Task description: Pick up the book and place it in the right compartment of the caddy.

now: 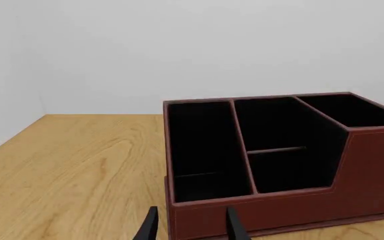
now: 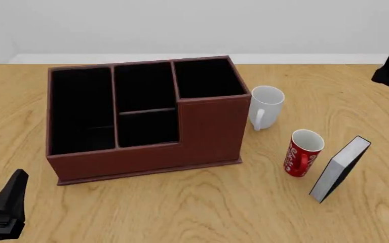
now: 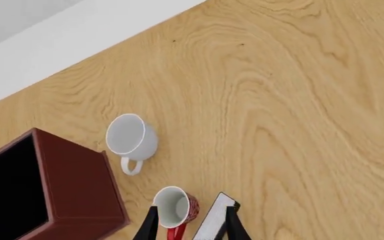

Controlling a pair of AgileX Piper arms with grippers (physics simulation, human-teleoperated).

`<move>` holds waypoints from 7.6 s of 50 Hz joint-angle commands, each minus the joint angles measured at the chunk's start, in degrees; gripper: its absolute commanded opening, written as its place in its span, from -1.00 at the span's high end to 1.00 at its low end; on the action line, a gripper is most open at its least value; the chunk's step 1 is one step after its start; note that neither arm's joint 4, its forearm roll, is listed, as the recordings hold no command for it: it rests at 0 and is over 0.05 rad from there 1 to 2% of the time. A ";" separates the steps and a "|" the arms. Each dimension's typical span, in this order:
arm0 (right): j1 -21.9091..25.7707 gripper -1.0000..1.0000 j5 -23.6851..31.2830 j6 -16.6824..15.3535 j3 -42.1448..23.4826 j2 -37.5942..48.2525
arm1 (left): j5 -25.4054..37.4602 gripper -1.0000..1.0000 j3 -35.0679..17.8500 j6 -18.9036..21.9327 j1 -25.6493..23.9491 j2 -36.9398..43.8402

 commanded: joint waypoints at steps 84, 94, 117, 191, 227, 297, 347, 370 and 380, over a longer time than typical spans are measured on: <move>-7.01 -1.00 -13.47 3.95 12.86 6.05 | 0.00 -1.00 0.00 0.00 0.00 0.00; -6.06 -1.00 -15.34 5.13 13.96 7.60 | 0.00 -1.00 0.00 0.00 0.00 0.00; -5.56 -1.00 -17.92 6.29 16.43 8.97 | 0.00 -1.00 0.00 0.00 0.00 0.00; -3.28 -1.00 -25.58 10.92 24.27 13.43 | 0.00 -1.00 0.00 0.00 0.00 0.00; -2.99 1.00 -32.70 13.75 32.71 16.46 | 0.00 -1.00 0.00 0.00 0.00 0.00; -1.32 1.00 8.36 -9.59 4.21 -6.61 | 0.00 -1.00 0.00 0.00 0.00 0.00; 21.40 1.00 27.65 -22.36 -53.79 19.83 | 0.00 -1.00 0.00 0.00 0.00 0.00; 28.89 1.00 27.79 -23.77 -65.13 29.99 | 0.00 -1.00 0.00 0.00 0.00 0.00; 32.28 1.00 27.79 -24.48 -68.69 34.17 | 0.00 -1.00 0.00 0.00 0.00 0.00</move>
